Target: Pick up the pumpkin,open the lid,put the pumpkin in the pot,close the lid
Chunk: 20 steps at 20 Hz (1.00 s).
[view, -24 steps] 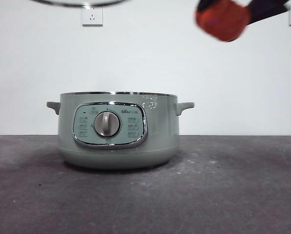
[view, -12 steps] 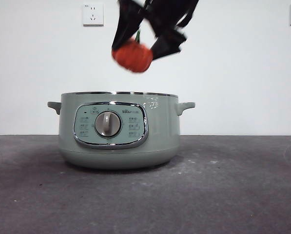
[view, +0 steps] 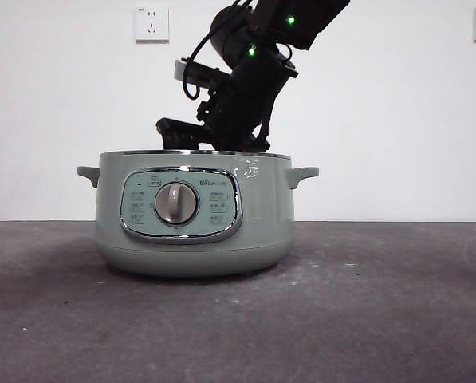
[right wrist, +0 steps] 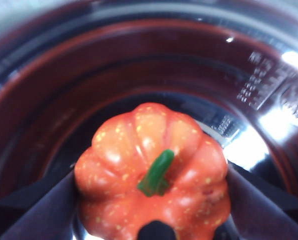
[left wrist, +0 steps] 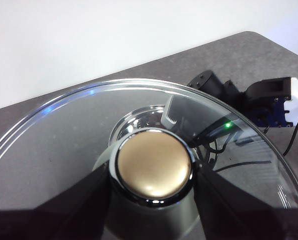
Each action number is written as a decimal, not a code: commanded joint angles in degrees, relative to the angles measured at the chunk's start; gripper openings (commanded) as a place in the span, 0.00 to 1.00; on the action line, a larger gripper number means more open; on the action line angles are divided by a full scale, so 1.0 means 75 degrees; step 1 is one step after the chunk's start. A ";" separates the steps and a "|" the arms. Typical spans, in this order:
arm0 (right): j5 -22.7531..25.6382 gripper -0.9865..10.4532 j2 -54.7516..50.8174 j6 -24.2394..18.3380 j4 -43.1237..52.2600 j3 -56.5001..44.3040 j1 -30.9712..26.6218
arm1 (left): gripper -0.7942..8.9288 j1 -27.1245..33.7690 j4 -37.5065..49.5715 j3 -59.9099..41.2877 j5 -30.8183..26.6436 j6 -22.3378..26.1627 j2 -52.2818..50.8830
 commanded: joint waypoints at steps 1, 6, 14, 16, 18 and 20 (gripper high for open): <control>0.0044 0.08 0.0111 -0.0140 -0.0085 0.0009 0.0055 | 0.07 0.0015 0.0291 0.0125 0.0029 -0.0035 -0.0096; 0.0029 0.65 0.0111 -0.0082 -0.0586 0.0009 0.0058 | 0.07 0.0015 0.0291 0.0125 0.0090 -0.0035 -0.0096; 0.0708 0.64 -0.1032 0.0044 -0.0799 0.0224 0.0052 | 0.07 0.0009 0.0396 0.0125 0.0093 -0.0015 0.0105; 0.1209 0.64 -0.2157 0.0248 -0.1454 0.0224 -0.0076 | 0.07 0.0006 0.0629 0.0125 0.0122 -0.0006 0.0443; 0.1405 0.64 -0.3179 0.0437 -0.2302 0.0224 -0.0216 | 0.07 -0.0006 0.0953 0.0122 0.0192 0.0090 0.0868; 0.1422 0.64 -0.4115 0.0571 -0.2984 0.0224 -0.0402 | 0.07 -0.0070 0.1326 0.0122 0.0478 0.0149 0.1364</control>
